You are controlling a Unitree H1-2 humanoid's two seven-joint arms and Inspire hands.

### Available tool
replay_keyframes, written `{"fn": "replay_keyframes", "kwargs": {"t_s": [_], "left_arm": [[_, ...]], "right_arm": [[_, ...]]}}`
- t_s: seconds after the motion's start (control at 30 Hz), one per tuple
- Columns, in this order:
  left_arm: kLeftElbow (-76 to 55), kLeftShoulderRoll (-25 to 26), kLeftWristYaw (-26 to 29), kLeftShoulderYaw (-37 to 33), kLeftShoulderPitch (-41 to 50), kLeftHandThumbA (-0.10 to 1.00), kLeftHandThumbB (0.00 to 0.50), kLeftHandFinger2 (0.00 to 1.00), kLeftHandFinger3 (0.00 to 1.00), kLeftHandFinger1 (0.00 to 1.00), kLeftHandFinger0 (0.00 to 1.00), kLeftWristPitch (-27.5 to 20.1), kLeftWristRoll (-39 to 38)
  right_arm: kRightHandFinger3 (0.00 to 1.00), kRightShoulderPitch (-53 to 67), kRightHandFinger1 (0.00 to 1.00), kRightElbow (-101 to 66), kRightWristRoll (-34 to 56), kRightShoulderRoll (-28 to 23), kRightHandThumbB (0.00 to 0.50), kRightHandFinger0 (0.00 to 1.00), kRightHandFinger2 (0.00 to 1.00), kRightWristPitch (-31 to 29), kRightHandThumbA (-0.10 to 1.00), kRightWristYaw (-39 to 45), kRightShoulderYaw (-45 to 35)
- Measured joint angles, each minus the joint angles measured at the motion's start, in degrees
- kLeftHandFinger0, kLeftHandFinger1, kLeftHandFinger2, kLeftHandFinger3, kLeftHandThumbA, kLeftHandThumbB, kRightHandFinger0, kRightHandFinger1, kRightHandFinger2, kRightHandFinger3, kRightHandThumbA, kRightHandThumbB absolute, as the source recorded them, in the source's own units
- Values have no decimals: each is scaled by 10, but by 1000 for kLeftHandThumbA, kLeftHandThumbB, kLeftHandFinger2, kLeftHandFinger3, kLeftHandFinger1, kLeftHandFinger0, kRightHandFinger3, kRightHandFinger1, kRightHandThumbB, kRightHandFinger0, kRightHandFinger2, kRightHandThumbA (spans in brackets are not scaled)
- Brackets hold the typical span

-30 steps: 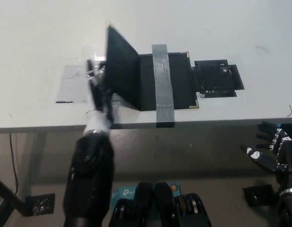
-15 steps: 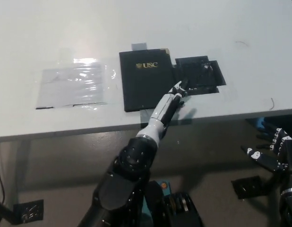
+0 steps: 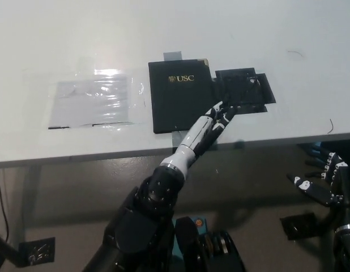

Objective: The robot uses its left hand to push the cover of the diary kept in the middle of the desk towards the right to close it

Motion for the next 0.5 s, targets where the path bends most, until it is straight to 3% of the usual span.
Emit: {"fn": "replay_keyframes", "kwargs": {"t_s": [0.03,0.1,0.17,0.3,0.33,0.43,0.5], "left_arm": [[-4,0,-3,2,2,1000,242,1000,1000,1000,1000,0,0],[-37,-2,-9,14,11,1000,242,1000,1000,1000,1000,5,-3],[-74,-6,-15,25,20,1000,293,1000,1000,1000,1000,10,-8],[-171,-20,-28,41,42,1000,289,1000,1000,1000,1000,29,-26],[-184,-22,-29,43,45,1000,329,1000,1000,1000,1000,32,-28],[-260,-29,-36,56,65,1000,345,1000,1000,1000,1000,51,-48],[-291,-30,-37,61,75,1000,316,1000,1000,1000,1000,59,-56]], "right_arm": [[762,0,656,0,0,0,382,475,722,0,1000,0,0],[774,1,663,0,0,0,371,481,734,0,1000,0,0],[764,2,665,0,0,-1,381,473,731,0,1000,0,0],[755,3,660,0,0,0,389,465,725,0,1000,0,0],[759,3,655,0,0,0,375,450,725,0,1000,0,0],[756,3,651,1,-1,-1,378,444,717,0,1000,0,0],[755,3,653,1,-1,-1,381,443,718,0,1000,0,0]]}}
